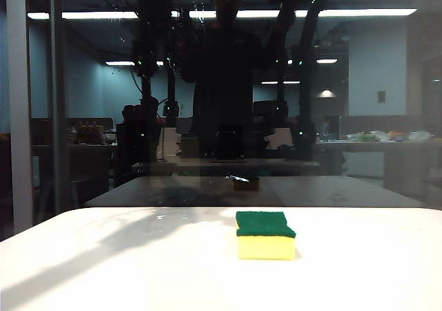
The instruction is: Reach upward to find where there is water on the glass, pick up the sponge from the table, dry the water, and finally place the sponge back on the table.
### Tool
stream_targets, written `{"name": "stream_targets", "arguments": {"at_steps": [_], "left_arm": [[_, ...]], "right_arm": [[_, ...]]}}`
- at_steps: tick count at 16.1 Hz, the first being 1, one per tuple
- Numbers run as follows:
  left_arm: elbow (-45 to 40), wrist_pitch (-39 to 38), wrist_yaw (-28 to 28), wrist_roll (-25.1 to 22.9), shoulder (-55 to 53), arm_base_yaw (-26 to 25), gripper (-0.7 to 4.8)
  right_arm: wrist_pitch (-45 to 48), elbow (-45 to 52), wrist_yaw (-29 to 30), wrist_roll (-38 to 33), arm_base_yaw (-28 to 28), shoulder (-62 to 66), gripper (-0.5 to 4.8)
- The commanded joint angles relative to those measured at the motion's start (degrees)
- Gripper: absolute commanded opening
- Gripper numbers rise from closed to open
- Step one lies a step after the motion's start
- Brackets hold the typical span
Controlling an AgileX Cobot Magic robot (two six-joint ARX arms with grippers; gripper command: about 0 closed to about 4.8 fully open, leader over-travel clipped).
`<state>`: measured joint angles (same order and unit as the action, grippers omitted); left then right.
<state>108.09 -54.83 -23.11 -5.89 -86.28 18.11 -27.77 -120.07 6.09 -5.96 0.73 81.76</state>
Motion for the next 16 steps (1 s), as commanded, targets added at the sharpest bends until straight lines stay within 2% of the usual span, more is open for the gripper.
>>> {"name": "stream_targets", "arguments": {"at_steps": [1, 5, 7, 10, 13, 16], "left_arm": [[0.2, -3.0, 2.5, -0.1, -5.8, 4.4, 4.79], [0.2, -5.6, 1.7, 0.3, -14.3, 6.4, 4.79], [0.2, -6.6, -3.5, 0.4, -18.8, 6.5, 4.79], [0.1, -9.1, -10.7, 3.6, -25.6, 6.6, 4.79], [-0.1, -11.4, -12.9, 4.0, -29.9, 6.6, 4.79], [-1.5, -9.1, -15.5, 6.6, -33.0, 6.6, 4.79]], "right_arm": [[1.0, -0.2, 0.0, 0.2, 0.0, -0.3, -0.02], [0.8, -0.2, 0.0, 0.2, 0.0, -0.1, -0.02], [0.7, -0.2, 0.0, 0.2, 0.0, 0.0, -0.02], [0.2, -0.2, 0.0, 0.2, 0.0, 0.1, -0.02], [-0.3, -0.2, 0.0, 0.2, 0.0, 0.1, -0.02], [-0.5, -0.2, 0.0, 0.2, 0.0, 0.4, -0.02]]}}
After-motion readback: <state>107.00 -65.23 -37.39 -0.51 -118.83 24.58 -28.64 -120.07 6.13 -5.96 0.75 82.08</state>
